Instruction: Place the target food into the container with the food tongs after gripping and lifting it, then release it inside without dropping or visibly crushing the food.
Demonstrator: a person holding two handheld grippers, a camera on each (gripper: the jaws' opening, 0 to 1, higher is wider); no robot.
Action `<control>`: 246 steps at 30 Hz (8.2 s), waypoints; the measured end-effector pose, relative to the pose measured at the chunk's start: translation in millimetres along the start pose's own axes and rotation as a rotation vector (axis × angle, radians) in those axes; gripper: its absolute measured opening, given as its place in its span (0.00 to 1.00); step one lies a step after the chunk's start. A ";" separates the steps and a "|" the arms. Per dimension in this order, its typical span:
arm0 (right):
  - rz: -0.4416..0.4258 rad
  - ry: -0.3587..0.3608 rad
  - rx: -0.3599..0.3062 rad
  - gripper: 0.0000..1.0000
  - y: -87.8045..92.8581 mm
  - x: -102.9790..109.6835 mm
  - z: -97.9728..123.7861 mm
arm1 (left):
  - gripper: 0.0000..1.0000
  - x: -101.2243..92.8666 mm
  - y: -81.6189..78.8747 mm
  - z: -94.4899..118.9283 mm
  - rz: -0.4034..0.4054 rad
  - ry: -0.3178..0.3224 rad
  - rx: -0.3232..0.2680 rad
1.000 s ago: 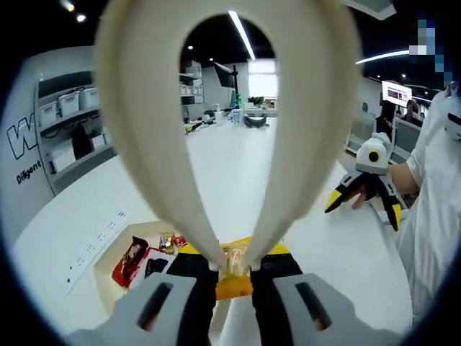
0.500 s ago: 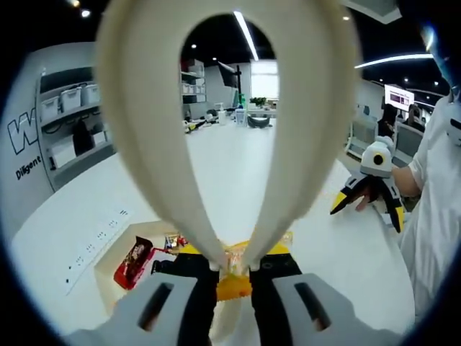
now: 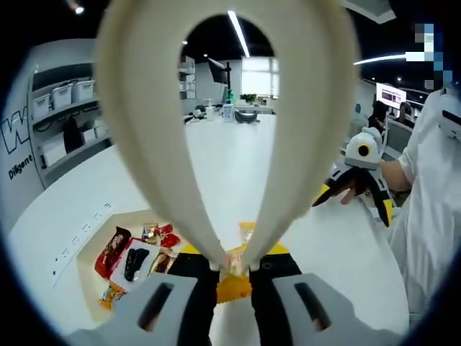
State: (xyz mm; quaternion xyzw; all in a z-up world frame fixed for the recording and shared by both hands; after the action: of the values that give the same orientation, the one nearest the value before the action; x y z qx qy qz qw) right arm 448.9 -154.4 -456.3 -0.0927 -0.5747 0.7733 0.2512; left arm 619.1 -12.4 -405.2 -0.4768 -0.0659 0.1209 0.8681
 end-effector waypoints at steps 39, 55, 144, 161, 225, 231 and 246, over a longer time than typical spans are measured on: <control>0.006 -0.005 0.003 0.92 -1.3 2.0 -2.0 | 0.21 -21.8 42.4 -3.5 0.029 0.036 0.050; 0.007 -0.007 0.004 0.93 -0.4 2.6 -2.2 | 0.26 -25.6 43.8 -6.7 -0.004 0.057 0.056; 0.004 0.008 -0.012 0.92 -1.6 -4.1 6.4 | 0.18 21.8 -21.2 1.7 -0.041 0.012 0.002; -0.012 0.020 -0.006 0.92 2.6 -8.4 9.6 | 0.18 70.7 -19.5 -24.0 0.024 -0.046 -0.014; -0.020 0.051 -0.003 0.92 2.9 -15.2 19.5 | 0.23 71.0 -19.1 -33.0 0.030 -0.121 -0.019; -0.015 0.045 -0.002 0.92 1.3 -12.0 17.6 | 0.22 50.5 -18.9 -23.5 0.011 -0.123 -0.027; 0.007 0.030 0.000 0.93 -4.4 -2.7 12.4 | 0.23 4.0 -9.3 -17.2 -0.024 -0.090 -0.021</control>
State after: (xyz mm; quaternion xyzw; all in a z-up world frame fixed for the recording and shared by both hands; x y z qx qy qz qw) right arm 447.1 -165.2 -448.6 -0.1062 -0.5704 0.7729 0.2569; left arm 628.3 -30.2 -406.6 -0.4792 -0.1118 0.1313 0.8606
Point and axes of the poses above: the point that each gripper's makers call its tool centre point, and the gripper's own axes: z roughly backward along the fingers, x roughly to its left, y roughly out of its underside, the point moved 4 cm from there along z, roughly backward along the fingers, and after that the axes turned 5 degrees about x, right-handed, at the moved point
